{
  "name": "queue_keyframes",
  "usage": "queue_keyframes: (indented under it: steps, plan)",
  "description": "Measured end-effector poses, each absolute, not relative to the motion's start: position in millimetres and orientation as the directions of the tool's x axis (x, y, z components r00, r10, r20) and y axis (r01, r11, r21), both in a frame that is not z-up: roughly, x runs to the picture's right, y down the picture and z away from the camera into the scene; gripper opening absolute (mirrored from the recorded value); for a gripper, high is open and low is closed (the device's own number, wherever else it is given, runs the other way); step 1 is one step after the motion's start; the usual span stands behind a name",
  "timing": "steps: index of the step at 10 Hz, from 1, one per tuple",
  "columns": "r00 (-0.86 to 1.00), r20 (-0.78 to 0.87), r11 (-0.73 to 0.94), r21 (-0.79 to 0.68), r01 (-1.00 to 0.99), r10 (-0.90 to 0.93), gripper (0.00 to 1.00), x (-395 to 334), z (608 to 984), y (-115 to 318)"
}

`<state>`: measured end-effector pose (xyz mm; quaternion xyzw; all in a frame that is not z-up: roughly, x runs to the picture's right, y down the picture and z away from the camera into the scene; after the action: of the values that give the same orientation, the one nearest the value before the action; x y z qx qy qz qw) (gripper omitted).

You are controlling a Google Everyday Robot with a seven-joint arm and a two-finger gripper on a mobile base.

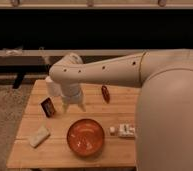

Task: Place the ceramic cup over the eraser

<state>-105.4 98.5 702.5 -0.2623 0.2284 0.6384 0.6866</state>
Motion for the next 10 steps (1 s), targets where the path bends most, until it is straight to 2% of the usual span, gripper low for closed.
queue_keyframes:
  steps: [3,6,10]
  plan:
    - [0.166,-0.608,0.114,-0.123,-0.986,0.776,0.65,-136.9,709.2,72.4]
    - [0.266,-0.562,0.189,-0.191,-0.963,0.783,0.65,-190.8,735.4,28.8]
    - [0.362,-0.496,0.263,-0.259,-0.929,0.789,0.65,-233.5,797.2,-41.3]
